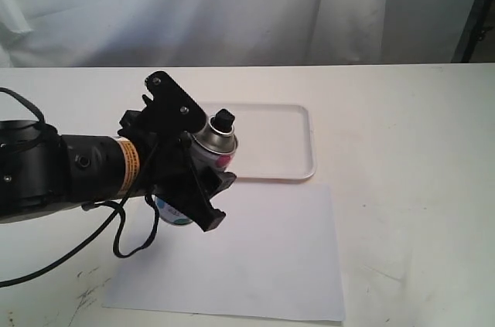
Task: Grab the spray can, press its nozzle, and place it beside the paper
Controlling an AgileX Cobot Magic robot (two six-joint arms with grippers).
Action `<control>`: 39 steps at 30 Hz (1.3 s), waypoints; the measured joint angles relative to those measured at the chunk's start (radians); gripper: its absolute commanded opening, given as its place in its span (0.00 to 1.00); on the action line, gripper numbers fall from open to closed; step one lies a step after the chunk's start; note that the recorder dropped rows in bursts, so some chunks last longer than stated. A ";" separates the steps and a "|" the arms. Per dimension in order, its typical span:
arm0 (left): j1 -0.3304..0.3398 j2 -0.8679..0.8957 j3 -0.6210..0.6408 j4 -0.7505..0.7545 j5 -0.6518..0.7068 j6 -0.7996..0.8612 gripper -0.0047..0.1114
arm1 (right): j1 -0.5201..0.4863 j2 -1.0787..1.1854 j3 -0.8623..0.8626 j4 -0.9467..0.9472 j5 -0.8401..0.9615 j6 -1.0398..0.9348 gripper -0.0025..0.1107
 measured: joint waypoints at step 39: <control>0.260 0.297 -0.327 -0.031 -0.645 -0.043 0.04 | 0.000 -0.354 0.211 -0.112 0.448 0.005 0.02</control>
